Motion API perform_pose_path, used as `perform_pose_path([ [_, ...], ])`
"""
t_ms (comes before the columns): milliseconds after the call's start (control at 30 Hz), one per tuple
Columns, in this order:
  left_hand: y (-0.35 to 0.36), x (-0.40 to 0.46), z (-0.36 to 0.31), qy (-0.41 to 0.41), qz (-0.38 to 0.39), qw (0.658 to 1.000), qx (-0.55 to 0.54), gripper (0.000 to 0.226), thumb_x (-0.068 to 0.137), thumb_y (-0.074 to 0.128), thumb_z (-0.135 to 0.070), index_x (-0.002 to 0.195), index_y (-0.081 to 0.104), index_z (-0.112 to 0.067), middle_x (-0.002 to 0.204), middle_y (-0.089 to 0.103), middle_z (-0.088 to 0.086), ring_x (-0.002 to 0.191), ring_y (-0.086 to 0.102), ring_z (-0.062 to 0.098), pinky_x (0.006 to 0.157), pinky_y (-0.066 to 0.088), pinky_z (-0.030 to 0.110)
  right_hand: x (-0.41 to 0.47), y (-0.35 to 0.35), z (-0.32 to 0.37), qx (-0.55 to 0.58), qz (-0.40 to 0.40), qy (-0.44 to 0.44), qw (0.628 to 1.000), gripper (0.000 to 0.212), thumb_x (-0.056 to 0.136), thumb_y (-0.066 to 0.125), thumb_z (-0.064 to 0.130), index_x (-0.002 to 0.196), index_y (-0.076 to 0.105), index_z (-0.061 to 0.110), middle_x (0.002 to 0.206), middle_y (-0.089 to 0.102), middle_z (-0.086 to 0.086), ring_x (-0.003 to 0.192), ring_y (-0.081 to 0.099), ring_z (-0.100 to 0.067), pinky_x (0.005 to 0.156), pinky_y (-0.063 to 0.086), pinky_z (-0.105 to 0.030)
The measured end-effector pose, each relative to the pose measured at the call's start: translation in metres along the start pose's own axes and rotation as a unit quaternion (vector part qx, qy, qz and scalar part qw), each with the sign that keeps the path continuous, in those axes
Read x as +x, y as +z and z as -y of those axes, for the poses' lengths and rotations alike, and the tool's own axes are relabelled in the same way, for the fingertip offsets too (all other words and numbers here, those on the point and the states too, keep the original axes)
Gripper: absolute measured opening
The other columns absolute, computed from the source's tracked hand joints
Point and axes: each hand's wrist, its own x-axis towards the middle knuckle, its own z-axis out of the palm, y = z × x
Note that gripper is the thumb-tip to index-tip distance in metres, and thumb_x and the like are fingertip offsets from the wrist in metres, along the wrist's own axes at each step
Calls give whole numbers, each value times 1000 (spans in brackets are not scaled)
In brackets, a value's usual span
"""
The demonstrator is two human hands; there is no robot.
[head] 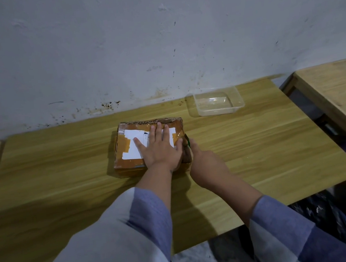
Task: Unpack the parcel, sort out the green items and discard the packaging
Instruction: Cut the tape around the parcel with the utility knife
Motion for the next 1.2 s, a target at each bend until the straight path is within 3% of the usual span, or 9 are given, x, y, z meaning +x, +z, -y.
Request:
perform_pose_path([
  [167, 1, -3, -2, -11, -3, 1000, -7, 69, 94, 7, -62, 152, -3, -26, 161, -11, -4, 147, -14, 15, 112, -7, 65, -5, 1, -5, 3, 6, 0, 1000, 76, 87, 36, 3, 150, -2, 24, 111, 63, -21, 97, 63, -34, 77, 51, -40],
  [633, 3, -8, -5, -25, -4, 1000, -14, 69, 93, 7, -62, 152, -3, -27, 160, -13, -5, 147, -15, 14, 111, -9, 65, -26, 8, -22, 3, 4, -14, 1000, 75, 87, 36, 3, 150, 2, 24, 119, 58, -20, 101, 61, -32, 81, 48, -39],
  [800, 3, -9, -5, -22, -4, 1000, -9, 70, 93, 6, -63, 152, -3, -27, 160, -13, -4, 147, -15, 15, 111, -8, 65, -35, 10, -31, 9, 8, -22, 1000, 75, 88, 36, 4, 150, 0, 26, 110, 62, -19, 95, 61, -31, 69, 40, -35],
  [900, 3, -9, -5, -23, -1, 1000, -11, 70, 93, 6, -63, 152, -4, -27, 160, -13, -4, 147, -15, 15, 111, -8, 65, -40, 14, -39, 34, 56, 0, 998, 71, 89, 37, 3, 150, 8, 26, 111, 63, -19, 82, 62, -29, 61, 43, -32],
  [967, 1, -9, -4, -24, 5, 1000, -12, 70, 93, 6, -63, 152, -4, -28, 160, -14, -5, 146, -16, 15, 111, -7, 65, -51, 29, -48, 53, 98, 5, 994, 66, 91, 36, 5, 149, 14, 27, 113, 64, -19, 85, 64, -30, 61, 45, -30],
  [1033, 1, -8, -4, -24, 9, 1000, -17, 70, 93, 6, -63, 152, -4, -28, 160, -15, -5, 146, -16, 14, 111, -7, 65, -58, 37, -60, 76, 55, 10, 996, 63, 93, 35, 8, 149, 15, 28, 103, 67, -18, 84, 65, -31, 61, 44, -31],
  [1100, 1, -8, -4, -22, 8, 1000, -16, 70, 93, 5, -63, 152, -5, -28, 160, -15, -5, 146, -17, 14, 111, -8, 65, -48, 24, -67, 125, -1, 24, 992, 56, 95, 35, 12, 146, 21, 31, 95, 68, -16, 70, 64, -28, 58, 52, -36],
  [1200, 2, -9, -3, -19, 7, 1000, -15, 70, 93, 6, -63, 152, -4, -27, 160, -14, -5, 146, -16, 15, 111, -8, 65, -28, -6, -65, 152, -50, 6, 987, 53, 97, 34, 16, 145, 21, 35, 98, 65, -15, 60, 60, -24, 54, 57, -39],
])
